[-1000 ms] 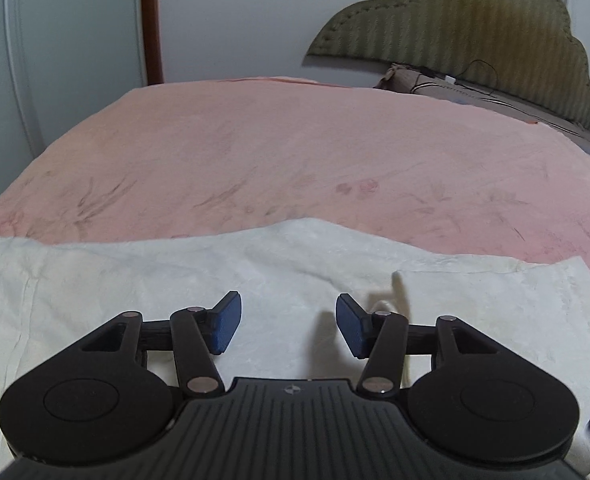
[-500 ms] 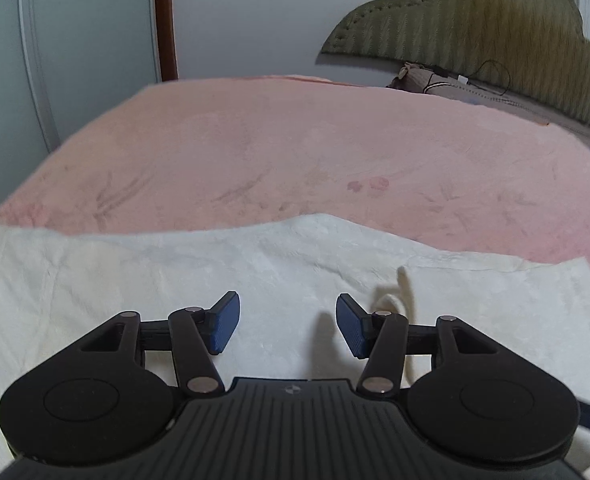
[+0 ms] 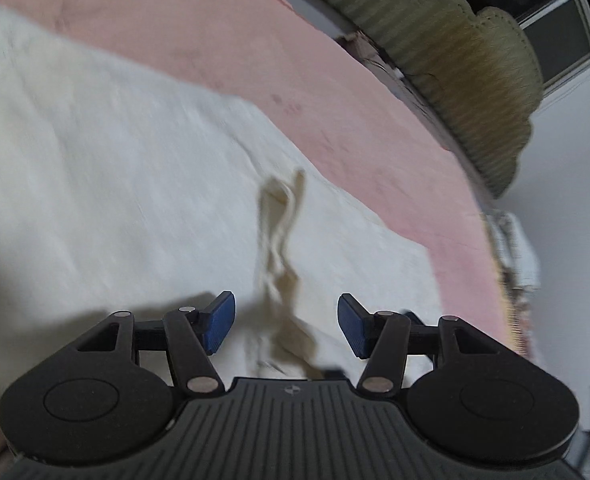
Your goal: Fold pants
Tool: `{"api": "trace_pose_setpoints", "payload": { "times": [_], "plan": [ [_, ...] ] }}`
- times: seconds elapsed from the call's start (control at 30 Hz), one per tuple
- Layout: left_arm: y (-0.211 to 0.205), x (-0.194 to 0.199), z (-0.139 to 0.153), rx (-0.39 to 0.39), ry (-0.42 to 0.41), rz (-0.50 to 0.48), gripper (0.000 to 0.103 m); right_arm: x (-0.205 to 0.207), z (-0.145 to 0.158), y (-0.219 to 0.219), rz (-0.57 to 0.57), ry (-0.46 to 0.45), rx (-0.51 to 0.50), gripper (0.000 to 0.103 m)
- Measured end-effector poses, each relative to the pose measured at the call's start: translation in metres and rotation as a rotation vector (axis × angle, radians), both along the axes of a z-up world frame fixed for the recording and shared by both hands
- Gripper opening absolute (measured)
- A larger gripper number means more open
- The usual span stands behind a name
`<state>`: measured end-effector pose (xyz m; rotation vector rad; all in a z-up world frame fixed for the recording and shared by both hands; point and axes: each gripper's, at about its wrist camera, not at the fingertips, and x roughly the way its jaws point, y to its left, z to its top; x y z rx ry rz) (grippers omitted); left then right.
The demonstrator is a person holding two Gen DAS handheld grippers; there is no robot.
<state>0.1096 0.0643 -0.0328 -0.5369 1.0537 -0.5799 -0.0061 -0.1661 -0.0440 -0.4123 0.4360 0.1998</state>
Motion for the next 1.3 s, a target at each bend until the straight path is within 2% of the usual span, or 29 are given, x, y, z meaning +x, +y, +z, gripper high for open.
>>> {"api": "trace_pose_setpoints", "payload": {
  "times": [0.13,0.3,0.37,0.5,0.53,0.63,0.7,0.73,0.77,0.8,0.97,1.1,1.3],
  "plan": [
    [-0.001,0.002,-0.016,-0.121,0.109,-0.045,0.060,0.003,0.001,-0.003,-0.010,-0.001,0.002,0.070],
    [-0.001,0.009,-0.034,-0.202,0.186,-0.002,0.061,0.004,0.001,-0.006,-0.014,0.011,0.005,0.070],
    [0.000,0.013,-0.038,-0.230,0.209,0.012,0.061,0.002,0.005,-0.010,0.011,0.025,0.047,0.070],
    [0.003,0.015,-0.042,-0.259,0.232,0.017,0.058,-0.001,0.016,-0.031,0.018,0.022,0.223,0.070],
    [0.003,0.015,-0.043,-0.259,0.235,0.019,0.058,0.001,0.018,-0.037,-0.002,0.022,0.256,0.070],
    [0.001,0.015,-0.043,-0.241,0.237,0.013,0.043,0.014,0.011,-0.048,-0.080,0.062,0.285,0.070],
    [0.000,0.014,-0.043,-0.220,0.230,0.010,0.022,0.023,0.003,-0.047,-0.090,0.121,0.274,0.070],
    [0.000,0.014,-0.043,-0.211,0.224,0.011,0.016,0.025,0.000,-0.044,-0.088,0.133,0.268,0.070],
    [0.001,0.013,-0.041,-0.194,0.212,0.013,0.014,0.025,-0.001,-0.041,-0.086,0.126,0.260,0.070],
    [0.001,0.011,-0.039,-0.174,0.192,0.014,0.007,0.023,0.000,-0.037,-0.079,0.115,0.244,0.070],
    [0.006,-0.001,-0.030,-0.100,0.107,0.019,0.007,0.021,-0.001,-0.020,-0.043,0.093,0.196,0.070],
    [0.008,-0.009,-0.030,-0.054,0.075,0.019,0.006,0.021,-0.005,-0.018,-0.033,0.104,0.203,0.070],
    [0.012,-0.006,-0.038,-0.083,0.095,0.028,0.009,0.018,-0.003,-0.026,-0.054,0.100,0.277,0.074]
  ]
}}
